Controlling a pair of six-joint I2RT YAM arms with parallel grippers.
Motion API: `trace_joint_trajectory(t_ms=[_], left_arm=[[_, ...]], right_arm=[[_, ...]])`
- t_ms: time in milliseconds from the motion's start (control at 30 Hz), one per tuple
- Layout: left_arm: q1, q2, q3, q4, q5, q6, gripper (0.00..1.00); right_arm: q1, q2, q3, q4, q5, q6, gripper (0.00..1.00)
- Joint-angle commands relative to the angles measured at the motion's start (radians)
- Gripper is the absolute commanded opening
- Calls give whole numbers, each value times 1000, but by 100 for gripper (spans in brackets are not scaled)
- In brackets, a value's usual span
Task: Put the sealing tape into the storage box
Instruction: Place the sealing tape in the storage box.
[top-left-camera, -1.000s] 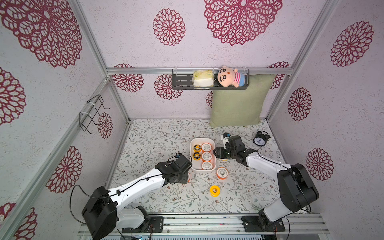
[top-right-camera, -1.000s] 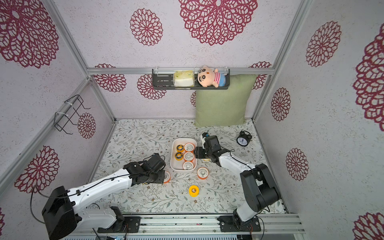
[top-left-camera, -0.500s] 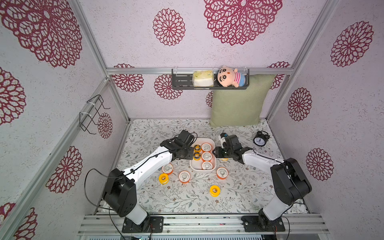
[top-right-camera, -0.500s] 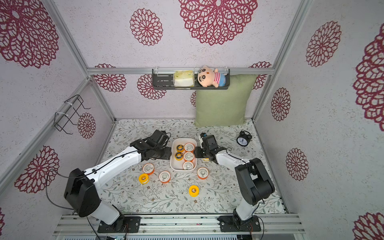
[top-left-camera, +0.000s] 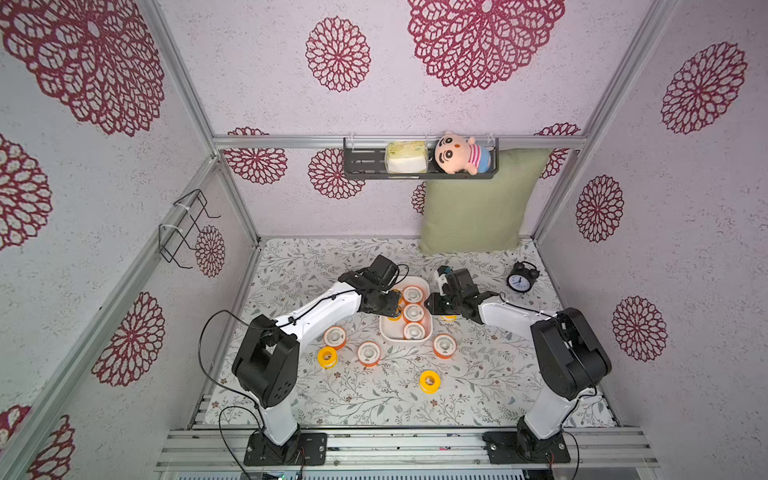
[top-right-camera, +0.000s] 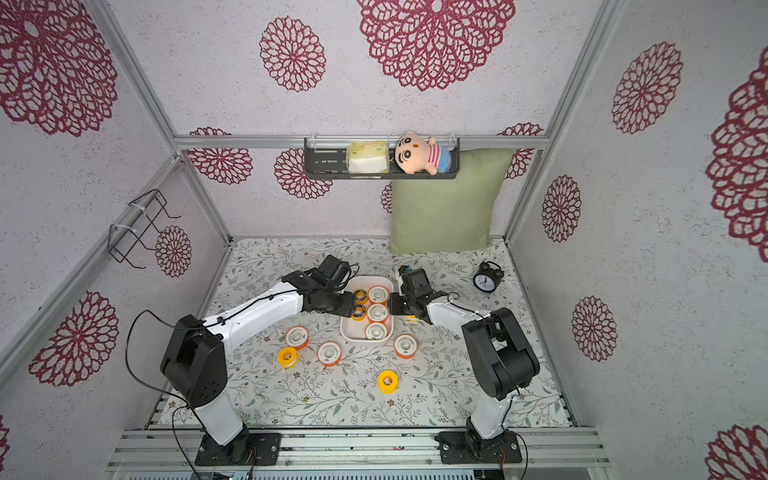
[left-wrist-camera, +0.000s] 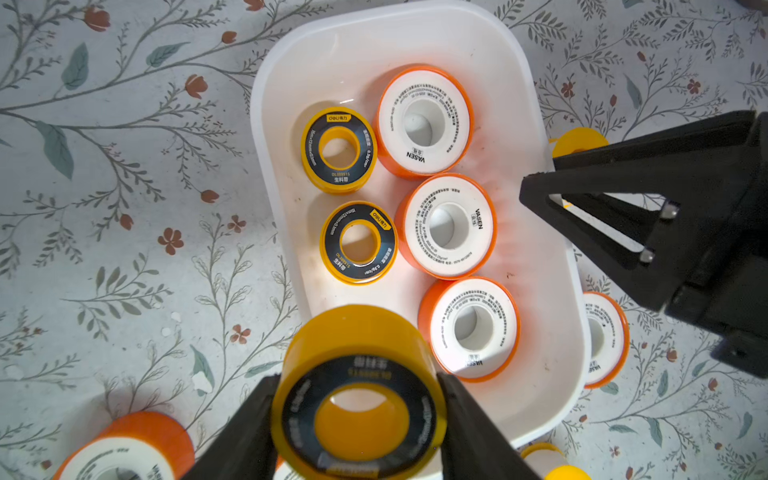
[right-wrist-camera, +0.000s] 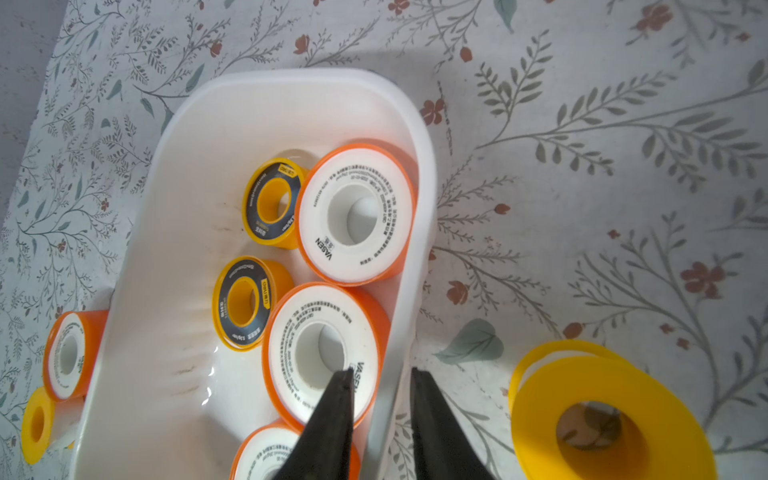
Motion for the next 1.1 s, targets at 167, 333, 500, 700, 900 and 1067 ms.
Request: trace_joint_trajectory(t_ms=[167,333,500,700,900,1067], left_arm=[[-35,69,45,-31,9,50,58],[-46,108,59,-49,15,66,58],[-69,156,93,-86,7,88,58],[-81,210,110,-105,-3,98,59],[-99,250,144,-154,-17,119,59],[-112,260,160,-189,-46,119,60]], right_arm=[[1,9,41,0,-37,2,28],[1,11,41,-5,-32,0,28],[1,13,43,-5,-34,-1,28],[1,17,43,-8,-32,-2,28],[1,20,44,-8,-26,-2,28],[1,23,46,-10,-22,-4,28]])
